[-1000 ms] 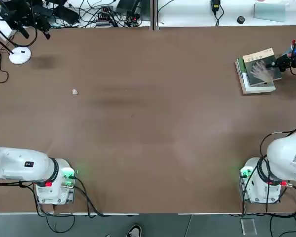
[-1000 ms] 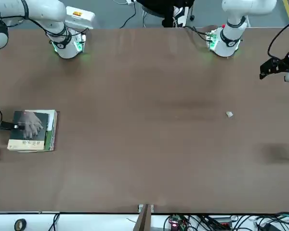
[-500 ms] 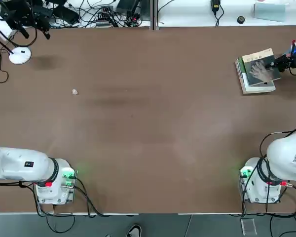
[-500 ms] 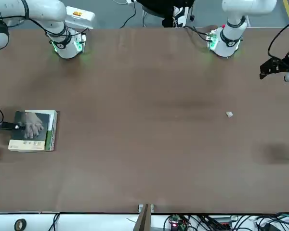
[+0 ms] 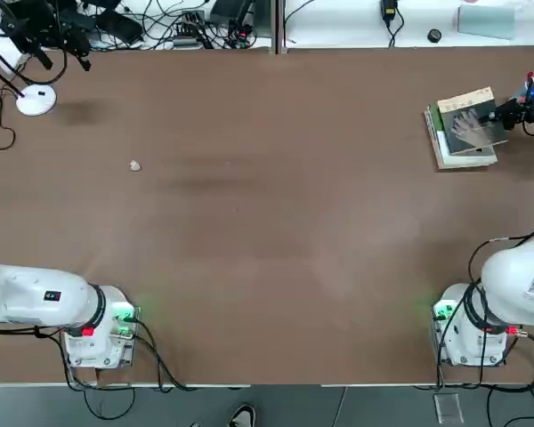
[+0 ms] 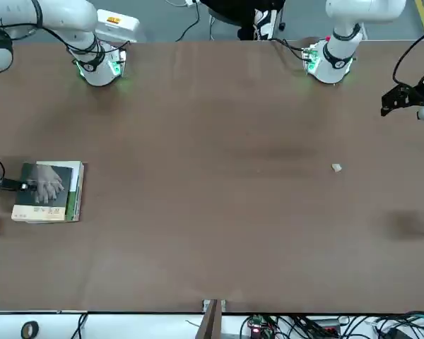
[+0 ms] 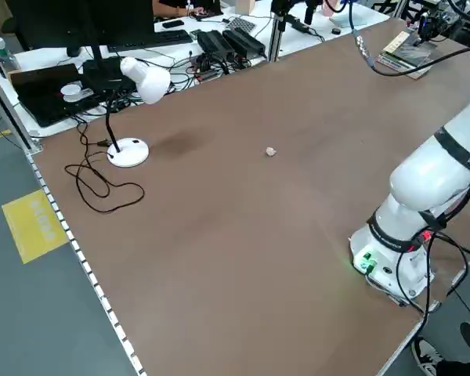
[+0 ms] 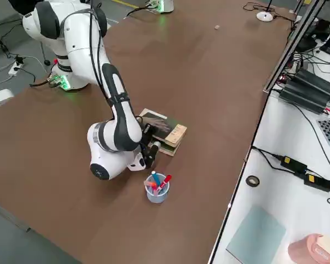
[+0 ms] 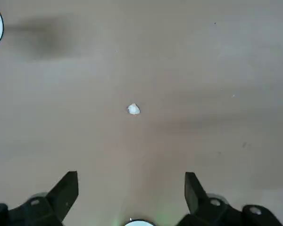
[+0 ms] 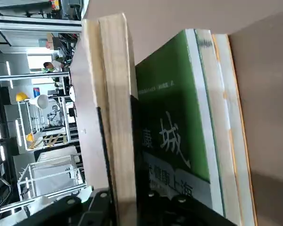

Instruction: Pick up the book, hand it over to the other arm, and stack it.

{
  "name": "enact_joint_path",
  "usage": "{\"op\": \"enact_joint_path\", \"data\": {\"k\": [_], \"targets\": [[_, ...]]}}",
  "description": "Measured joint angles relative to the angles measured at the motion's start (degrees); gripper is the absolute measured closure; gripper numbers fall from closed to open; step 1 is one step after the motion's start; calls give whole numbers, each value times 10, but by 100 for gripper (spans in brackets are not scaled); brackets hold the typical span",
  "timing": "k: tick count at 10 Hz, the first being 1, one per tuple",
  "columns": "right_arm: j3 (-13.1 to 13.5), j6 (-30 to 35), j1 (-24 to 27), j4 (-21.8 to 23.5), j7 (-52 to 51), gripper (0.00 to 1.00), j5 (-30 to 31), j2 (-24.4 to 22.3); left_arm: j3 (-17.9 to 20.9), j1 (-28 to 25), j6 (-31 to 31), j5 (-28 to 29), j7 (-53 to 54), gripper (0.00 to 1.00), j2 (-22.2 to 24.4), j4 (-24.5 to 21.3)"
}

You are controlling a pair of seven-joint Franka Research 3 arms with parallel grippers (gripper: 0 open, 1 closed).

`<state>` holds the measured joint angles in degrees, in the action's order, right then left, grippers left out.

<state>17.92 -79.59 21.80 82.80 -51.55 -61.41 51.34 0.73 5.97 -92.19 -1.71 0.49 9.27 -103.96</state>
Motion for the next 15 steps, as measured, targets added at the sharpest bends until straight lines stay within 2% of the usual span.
{"op": "enact_joint_path", "data": {"k": [2, 12, 15], "targets": [[1, 0, 0, 0, 0, 77, 0, 0, 0, 0, 0, 0, 0, 0, 0, 0], [0, -9, -8, 13, -12, 84, 0, 0, 0, 0, 0, 0, 0, 0, 0, 0], [1, -9, -9, 13, -13, 81, 0, 0, 0, 0, 0, 0, 0, 0, 0, 0]]}}
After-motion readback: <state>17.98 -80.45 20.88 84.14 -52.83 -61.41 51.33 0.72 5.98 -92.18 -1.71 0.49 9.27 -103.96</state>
